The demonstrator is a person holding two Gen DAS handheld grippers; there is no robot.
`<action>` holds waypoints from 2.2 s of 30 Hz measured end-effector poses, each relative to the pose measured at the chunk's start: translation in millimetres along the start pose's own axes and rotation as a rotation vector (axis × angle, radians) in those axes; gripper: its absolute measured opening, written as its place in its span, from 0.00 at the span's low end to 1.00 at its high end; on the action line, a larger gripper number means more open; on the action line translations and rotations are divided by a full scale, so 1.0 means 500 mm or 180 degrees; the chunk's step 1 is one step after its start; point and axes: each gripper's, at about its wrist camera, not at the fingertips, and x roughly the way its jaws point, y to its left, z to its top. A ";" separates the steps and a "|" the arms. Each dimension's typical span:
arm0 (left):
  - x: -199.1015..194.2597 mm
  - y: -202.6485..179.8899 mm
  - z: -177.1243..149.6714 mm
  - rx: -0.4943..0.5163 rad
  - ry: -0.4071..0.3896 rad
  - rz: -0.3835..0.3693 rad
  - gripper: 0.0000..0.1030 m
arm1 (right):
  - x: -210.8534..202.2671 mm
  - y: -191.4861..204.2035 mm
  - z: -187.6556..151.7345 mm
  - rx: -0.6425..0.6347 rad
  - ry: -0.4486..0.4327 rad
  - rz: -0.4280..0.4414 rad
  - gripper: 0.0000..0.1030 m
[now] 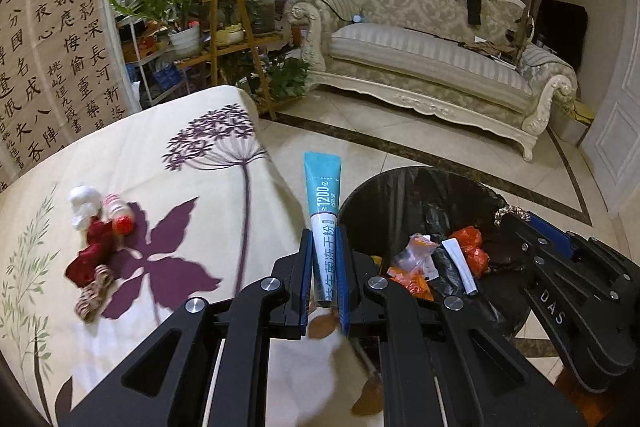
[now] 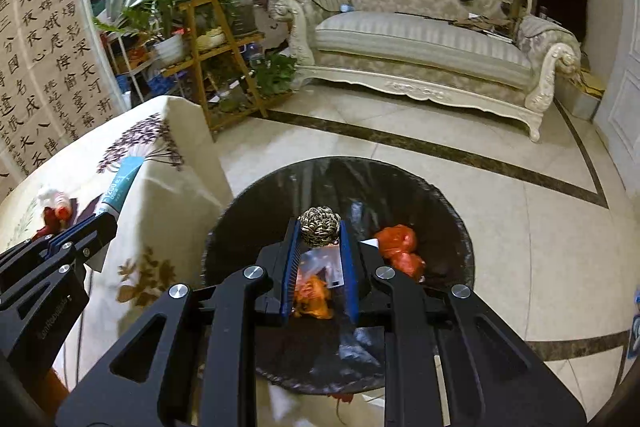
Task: Collect trash
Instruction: 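Carry the toothpaste tube and scrubber ball over the trash bin, then open both tools to drop the tube and scrubber into the bin, then move both tools back to the table and grasp the checkered ribbon with the left tool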
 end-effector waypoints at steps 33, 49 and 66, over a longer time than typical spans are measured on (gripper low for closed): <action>0.083 -0.081 0.024 0.0198 0.0209 -0.0065 0.58 | 0.071 -0.061 0.000 0.0260 0.0162 -0.0130 0.39; 0.002 0.069 -0.014 -0.0144 0.0114 0.0287 0.69 | 0.037 0.031 -0.001 0.0097 0.0138 0.0168 0.44; -0.034 0.308 -0.095 -0.0716 0.0306 0.0820 0.62 | 0.018 0.234 -0.018 -0.0389 0.0231 0.0676 0.45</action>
